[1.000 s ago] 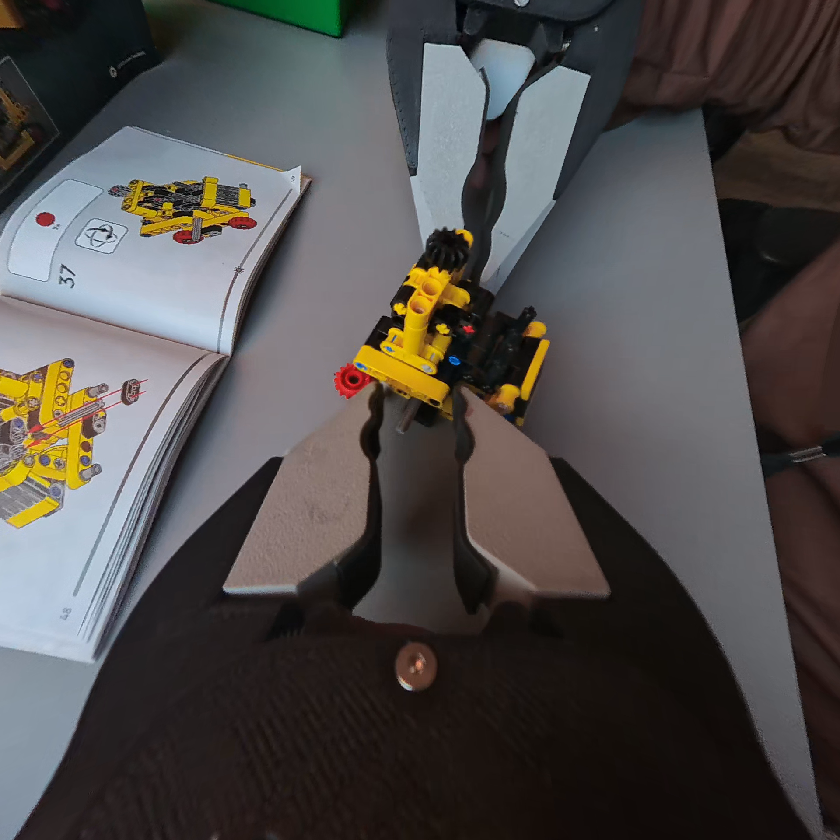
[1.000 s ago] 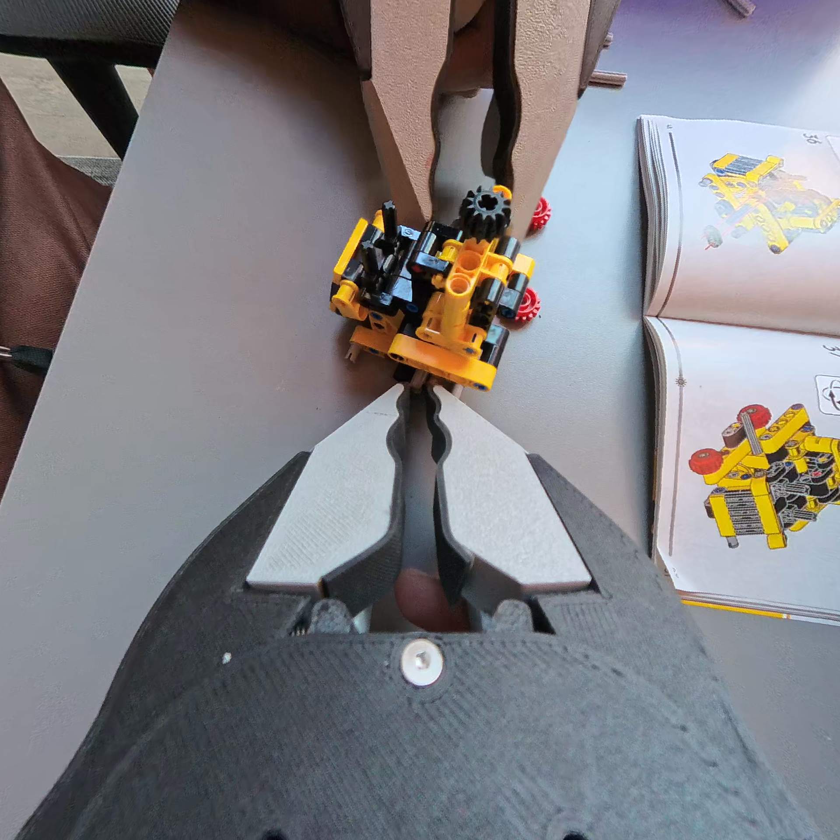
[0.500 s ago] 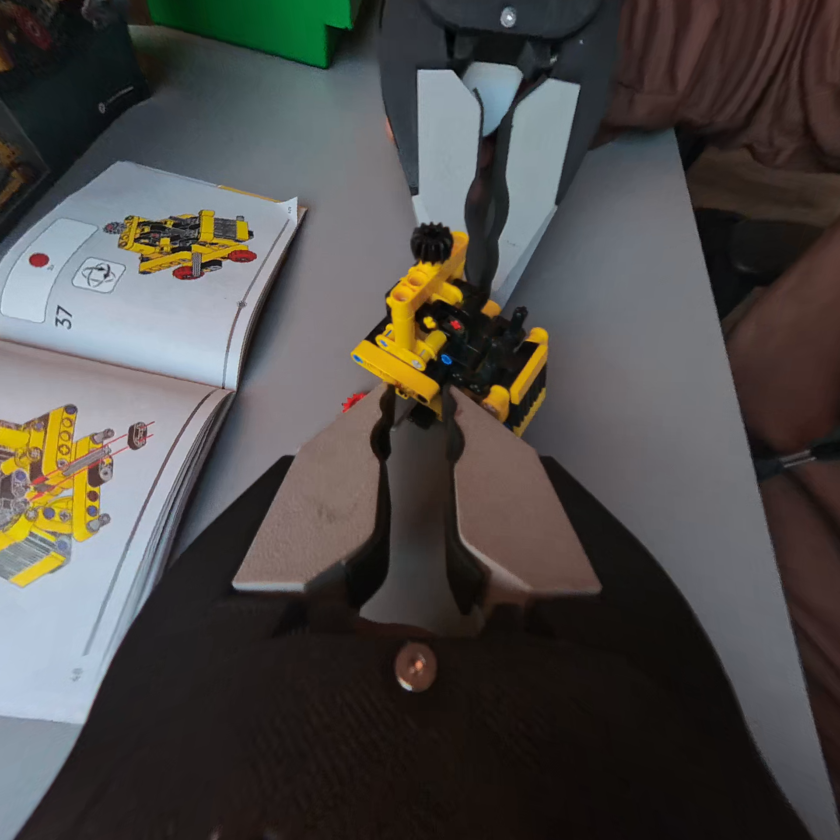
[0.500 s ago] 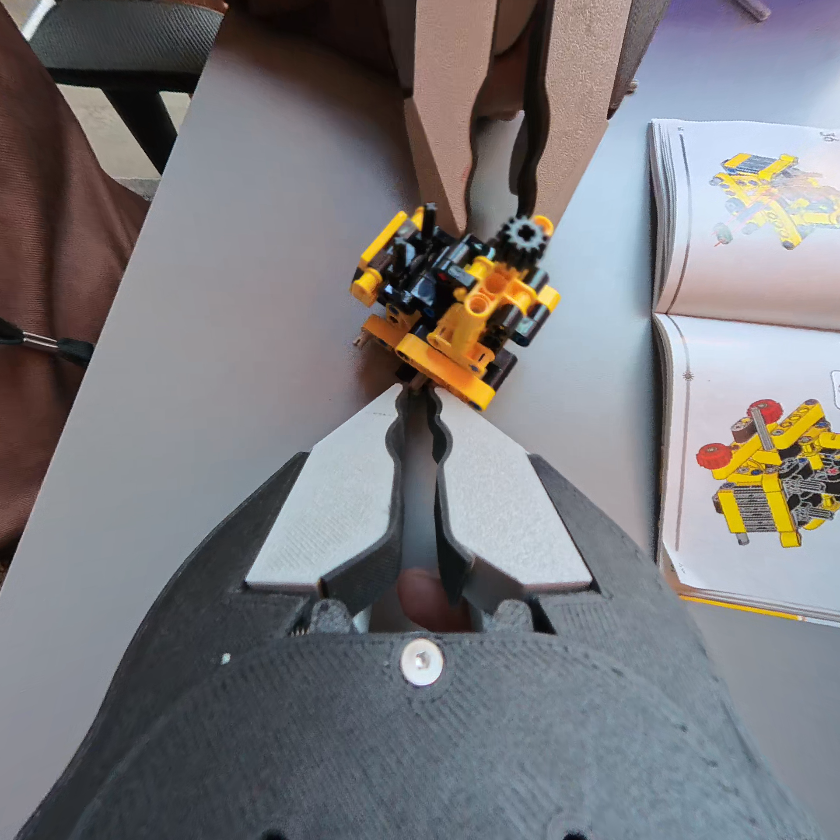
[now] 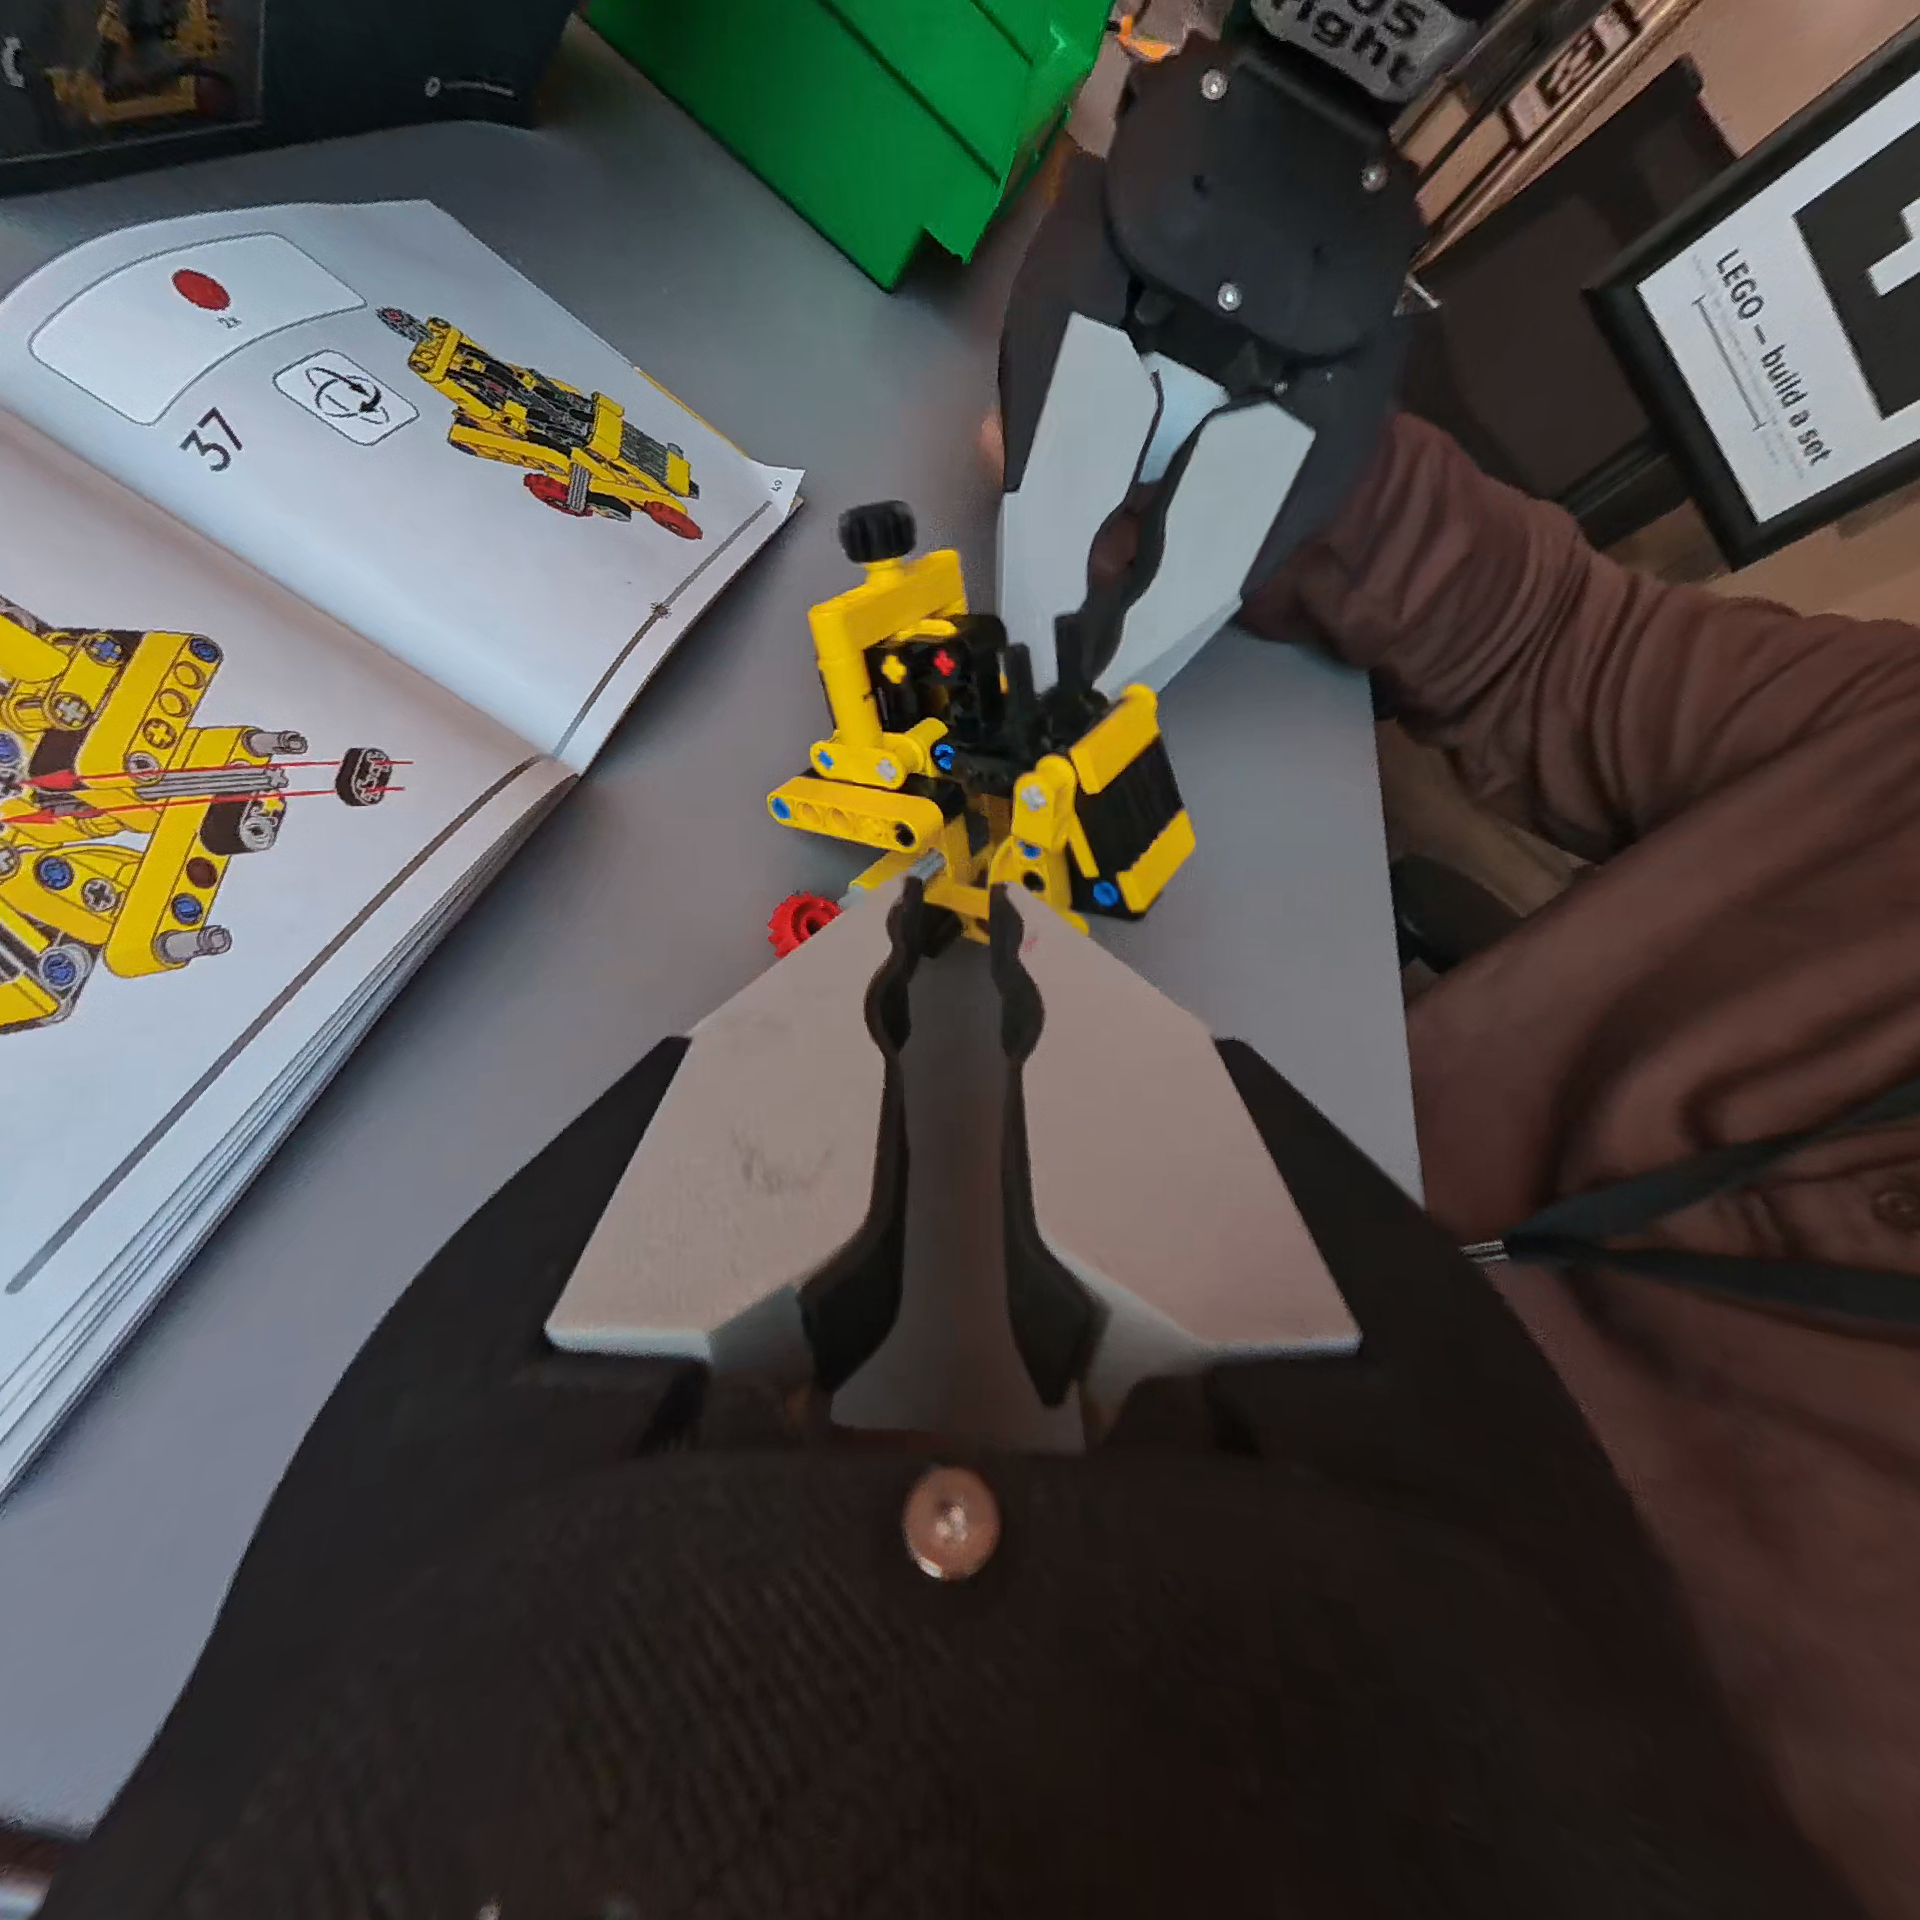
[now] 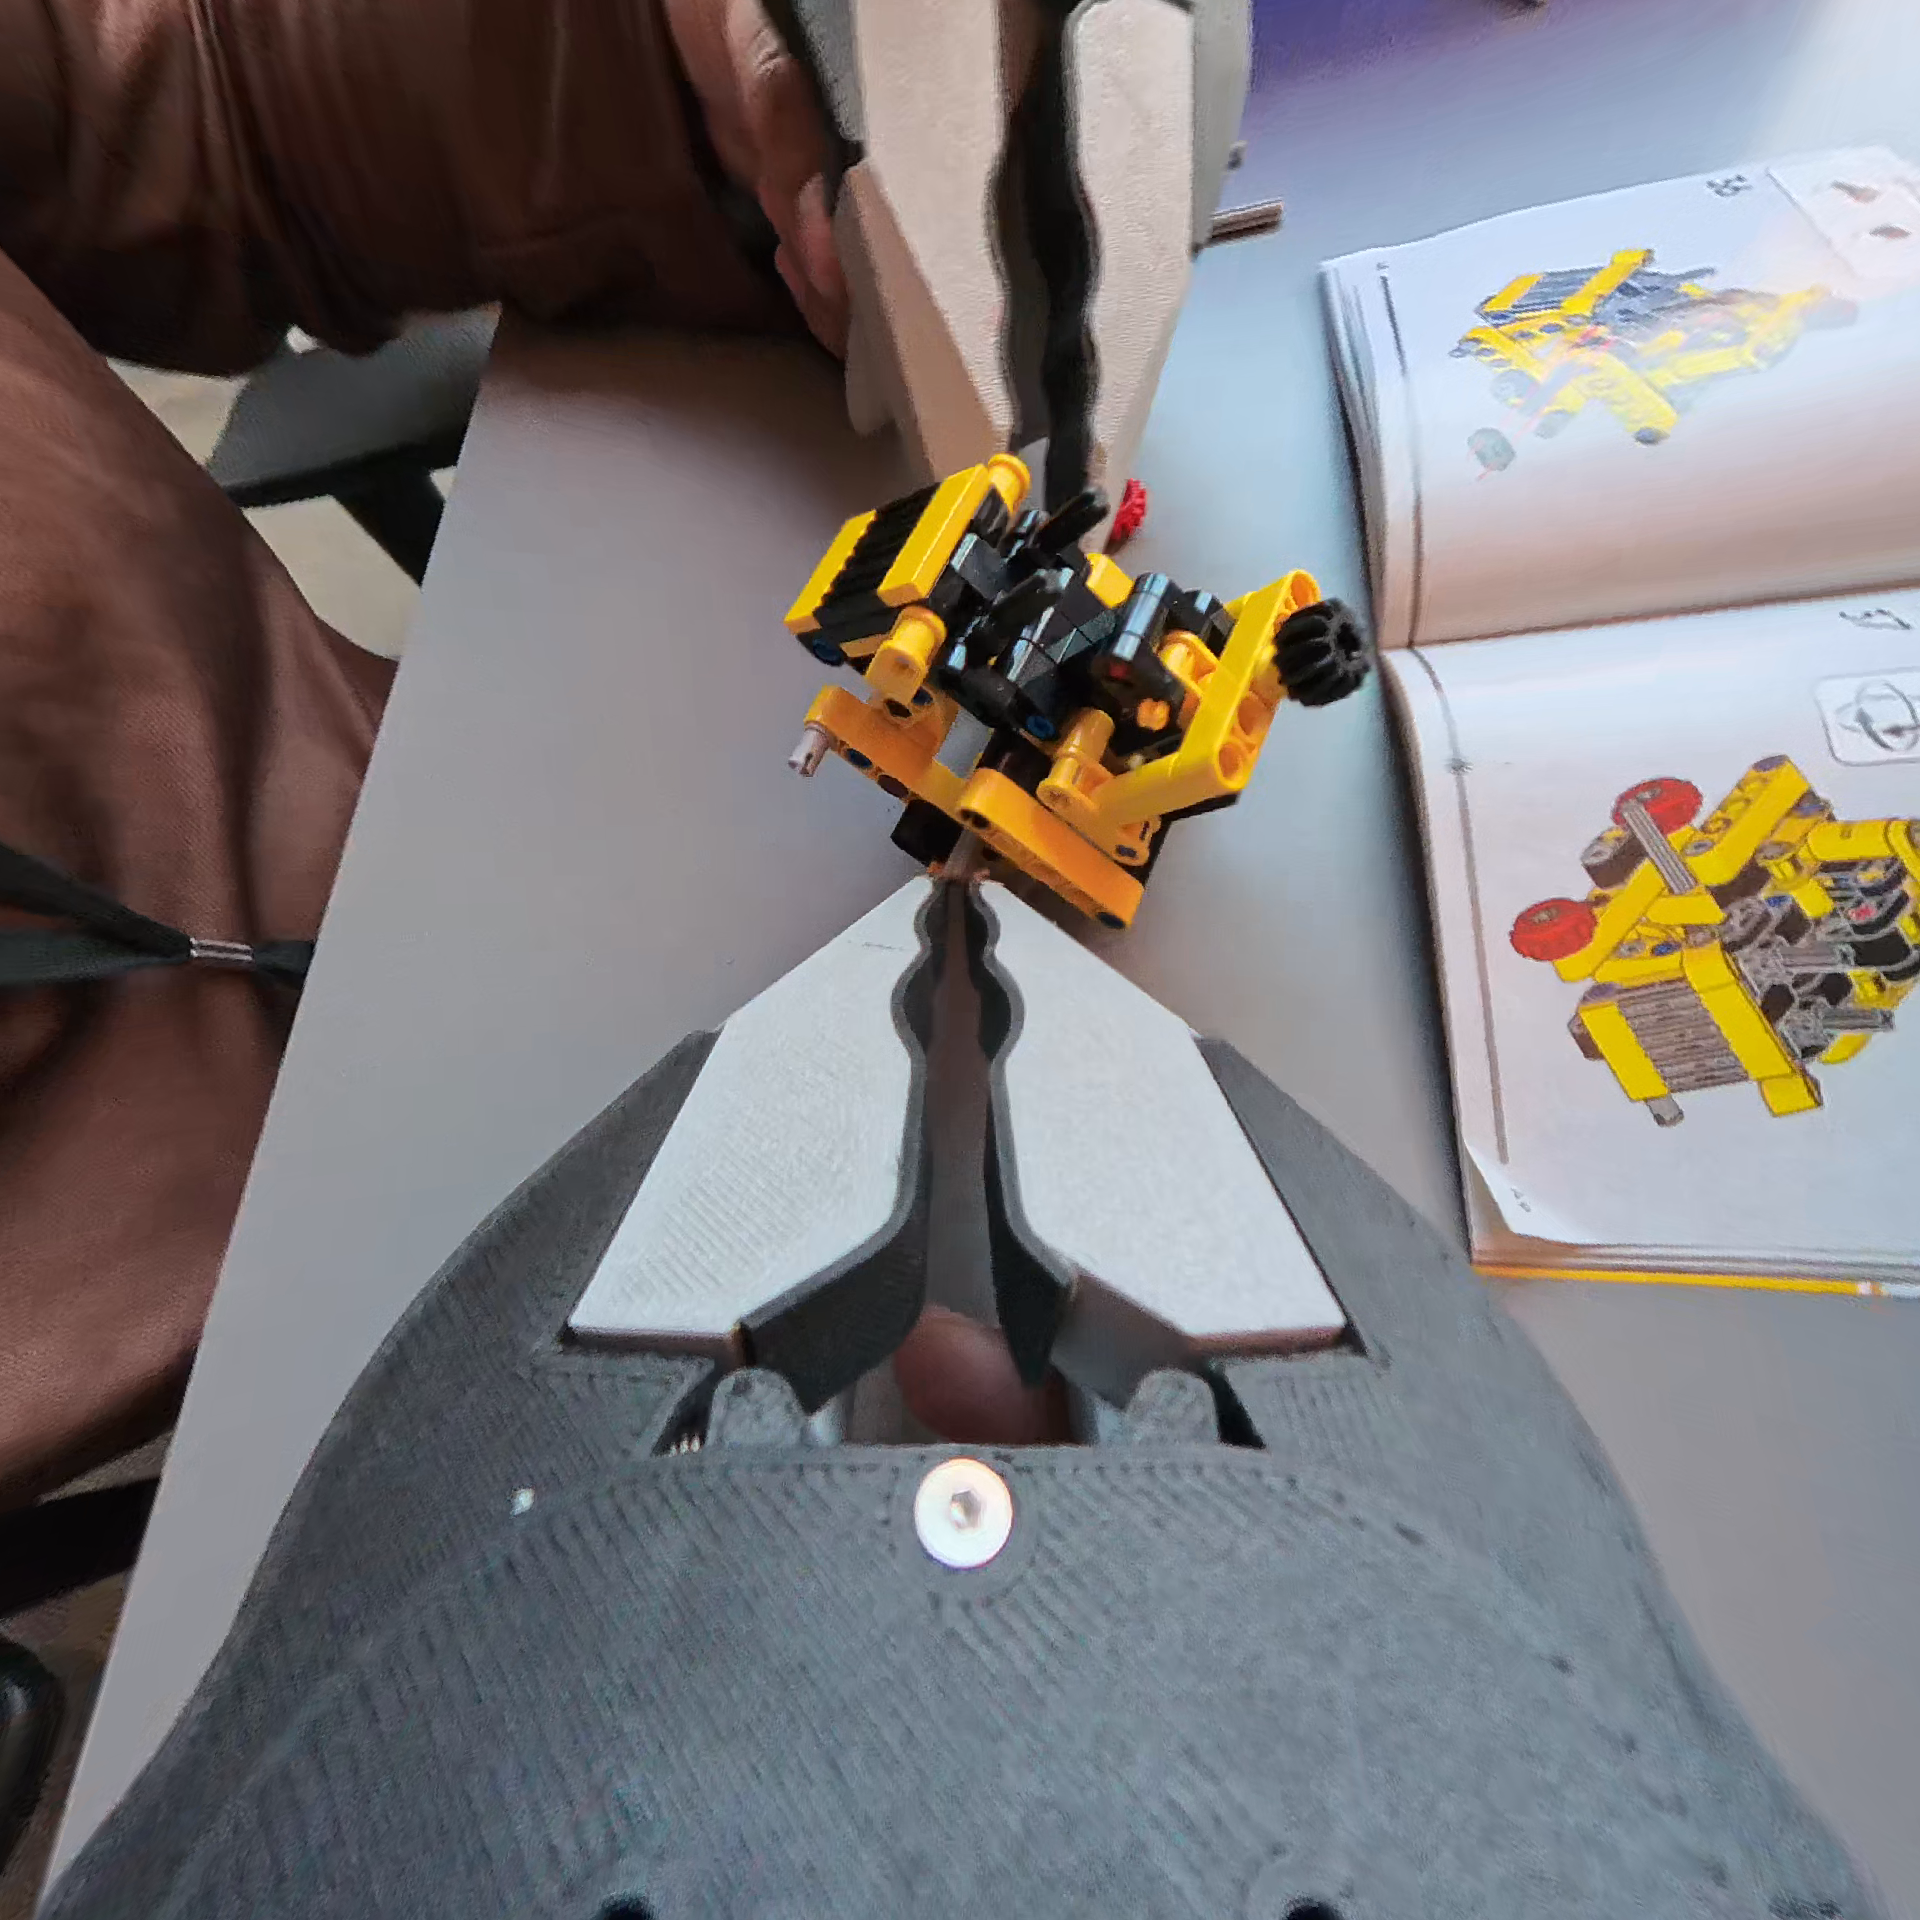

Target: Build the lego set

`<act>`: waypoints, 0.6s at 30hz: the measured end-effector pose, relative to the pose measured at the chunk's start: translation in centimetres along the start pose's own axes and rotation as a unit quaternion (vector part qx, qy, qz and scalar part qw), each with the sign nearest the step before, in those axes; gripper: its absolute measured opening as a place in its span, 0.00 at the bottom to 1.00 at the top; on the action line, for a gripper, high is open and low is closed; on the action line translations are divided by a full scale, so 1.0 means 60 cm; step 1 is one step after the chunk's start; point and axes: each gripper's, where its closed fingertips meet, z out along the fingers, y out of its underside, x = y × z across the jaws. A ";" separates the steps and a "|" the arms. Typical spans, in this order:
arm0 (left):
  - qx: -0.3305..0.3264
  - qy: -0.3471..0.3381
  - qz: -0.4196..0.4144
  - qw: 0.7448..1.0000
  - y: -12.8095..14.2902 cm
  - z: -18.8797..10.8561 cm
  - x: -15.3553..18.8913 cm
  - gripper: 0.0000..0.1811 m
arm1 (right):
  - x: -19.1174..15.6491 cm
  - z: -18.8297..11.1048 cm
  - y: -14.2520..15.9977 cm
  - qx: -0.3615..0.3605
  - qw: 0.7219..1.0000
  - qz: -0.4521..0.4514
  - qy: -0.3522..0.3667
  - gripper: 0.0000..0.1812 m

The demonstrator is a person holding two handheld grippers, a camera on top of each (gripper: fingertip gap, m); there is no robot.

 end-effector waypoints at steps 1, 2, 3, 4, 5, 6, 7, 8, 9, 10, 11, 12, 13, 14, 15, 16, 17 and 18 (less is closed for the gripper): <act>-0.004 -0.010 0.013 1.000 0.002 -0.002 -0.002 0.05 | 0.004 -0.002 0.000 0.004 1.000 0.013 0.000 0.00; -0.012 -0.026 0.028 0.999 0.006 -0.003 -0.006 0.06 | 0.006 -0.004 0.000 0.005 1.000 0.024 -0.004 0.00; -0.020 -0.034 0.045 0.998 0.010 -0.004 -0.007 0.07 | 0.005 -0.006 0.001 0.005 0.999 0.034 -0.011 0.00; -0.023 -0.032 0.059 0.998 0.012 -0.003 -0.002 0.08 | 0.006 -0.006 0.003 0.004 0.999 0.045 -0.017 0.00; -0.027 -0.028 0.069 0.997 0.015 -0.002 0.003 0.09 | 0.006 -0.007 0.005 0.002 0.998 0.055 -0.023 0.00; -0.032 -0.029 0.076 0.996 0.017 0.000 0.005 0.10 | 0.006 -0.007 0.006 0.002 0.998 0.064 -0.029 0.00; -0.036 -0.032 0.079 0.996 0.019 0.002 0.005 0.11 | 0.007 -0.008 0.005 0.004 0.997 0.070 -0.033 0.00; -0.042 -0.035 0.079 0.995 0.021 0.003 0.003 0.12 | 0.010 -0.009 0.004 0.007 0.997 0.076 -0.032 0.00; -0.047 -0.038 0.079 0.995 0.024 0.004 0.001 0.12 | 0.011 -0.010 0.003 0.010 0.996 0.079 -0.031 0.00; -0.047 -0.036 0.078 0.995 0.024 0.004 0.001 0.13 | 0.011 -0.010 0.002 0.012 0.996 0.080 -0.031 0.00; -0.047 -0.032 0.079 0.995 0.025 0.004 0.003 0.13 | 0.011 -0.010 0.002 0.012 0.996 0.079 -0.032 0.00; -0.050 -0.030 0.080 0.995 0.027 0.002 0.004 0.13 | 0.009 -0.010 0.002 0.012 0.996 0.076 -0.034 0.00; -0.055 -0.030 0.082 0.995 0.031 0.000 0.004 0.13 | 0.007 -0.011 0.002 0.011 0.997 0.073 -0.038 0.00; -0.063 -0.028 0.084 0.994 0.036 -0.002 0.004 0.13 | 0.004 -0.011 0.003 0.010 0.997 0.070 -0.042 0.00; -0.069 -0.028 0.089 0.993 0.040 -0.003 0.004 0.14 | 0.001 -0.011 0.003 0.009 0.997 0.065 -0.047 0.01; -0.071 -0.032 0.099 0.992 0.042 -0.005 0.003 0.14 | -0.004 -0.011 0.004 0.008 0.997 0.059 -0.052 0.03; -0.069 -0.038 0.115 0.990 0.041 -0.007 0.002 0.14 | -0.008 -0.011 0.005 0.004 0.997 0.051 -0.057 0.03; -0.067 -0.046 0.136 0.987 0.038 -0.008 0.001 0.15 | -0.010 -0.009 0.008 -0.002 0.998 0.043 -0.055 0.03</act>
